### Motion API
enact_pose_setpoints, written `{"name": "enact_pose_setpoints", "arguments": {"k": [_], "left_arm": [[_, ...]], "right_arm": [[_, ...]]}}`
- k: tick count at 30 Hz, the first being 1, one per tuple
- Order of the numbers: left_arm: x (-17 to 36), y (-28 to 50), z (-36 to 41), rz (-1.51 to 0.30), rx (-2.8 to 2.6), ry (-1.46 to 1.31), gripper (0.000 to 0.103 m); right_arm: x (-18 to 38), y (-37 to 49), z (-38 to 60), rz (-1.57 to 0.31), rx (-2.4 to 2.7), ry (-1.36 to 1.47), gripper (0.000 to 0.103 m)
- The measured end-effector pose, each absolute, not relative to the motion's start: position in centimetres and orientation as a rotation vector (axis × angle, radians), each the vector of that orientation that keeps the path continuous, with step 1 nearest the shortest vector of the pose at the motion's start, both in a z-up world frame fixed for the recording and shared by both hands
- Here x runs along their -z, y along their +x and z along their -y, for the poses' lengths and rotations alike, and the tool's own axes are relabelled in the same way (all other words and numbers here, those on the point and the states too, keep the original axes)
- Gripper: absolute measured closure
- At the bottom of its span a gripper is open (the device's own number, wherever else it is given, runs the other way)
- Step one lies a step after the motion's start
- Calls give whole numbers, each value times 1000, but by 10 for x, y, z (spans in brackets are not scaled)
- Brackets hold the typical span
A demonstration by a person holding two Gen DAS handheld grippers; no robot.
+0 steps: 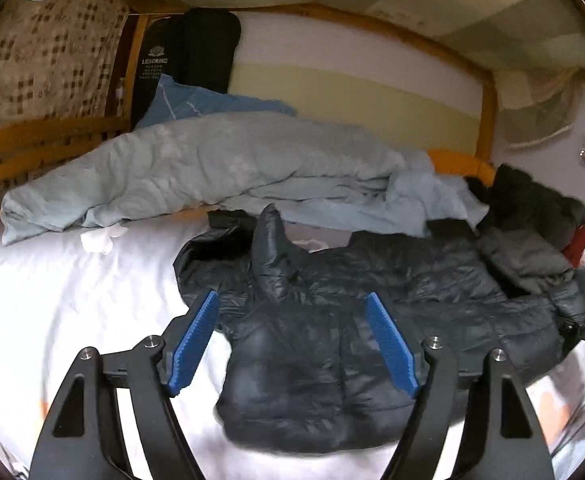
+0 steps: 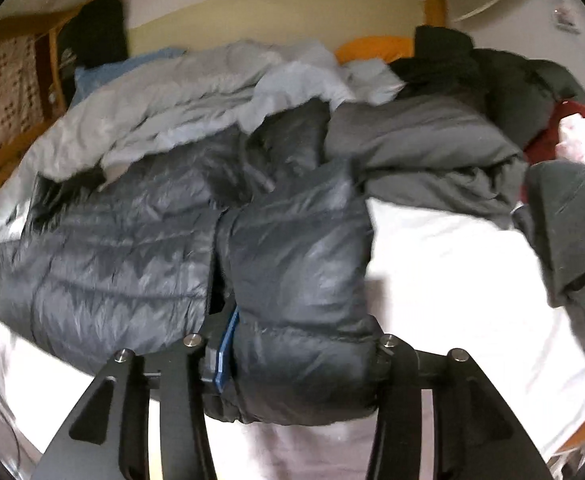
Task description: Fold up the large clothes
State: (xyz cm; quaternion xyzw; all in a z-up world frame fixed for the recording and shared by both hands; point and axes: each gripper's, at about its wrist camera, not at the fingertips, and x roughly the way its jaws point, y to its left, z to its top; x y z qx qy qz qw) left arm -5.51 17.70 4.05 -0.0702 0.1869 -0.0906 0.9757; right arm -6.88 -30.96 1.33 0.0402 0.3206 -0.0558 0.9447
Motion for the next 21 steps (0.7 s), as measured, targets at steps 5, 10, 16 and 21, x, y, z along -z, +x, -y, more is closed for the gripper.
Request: {"name": "enact_pose_setpoints", "arguments": {"k": [5,10,16,21], "left_arm": [[-42,-62,-169,-349,163,-107,27],[-45,-74,-144,-305,175,-67,20],[-31,-67,-112,-298,191,-43,18],[-34,-73,-90,-241,179,-15,0]], "right_arm": [[-52,-76,302,-562,169,42,42],[-82,-84,307,-455,136,118,27],[-67,-72,285,-367,266,0,15],[-47,-58,259,-346,276,-98,15]]}}
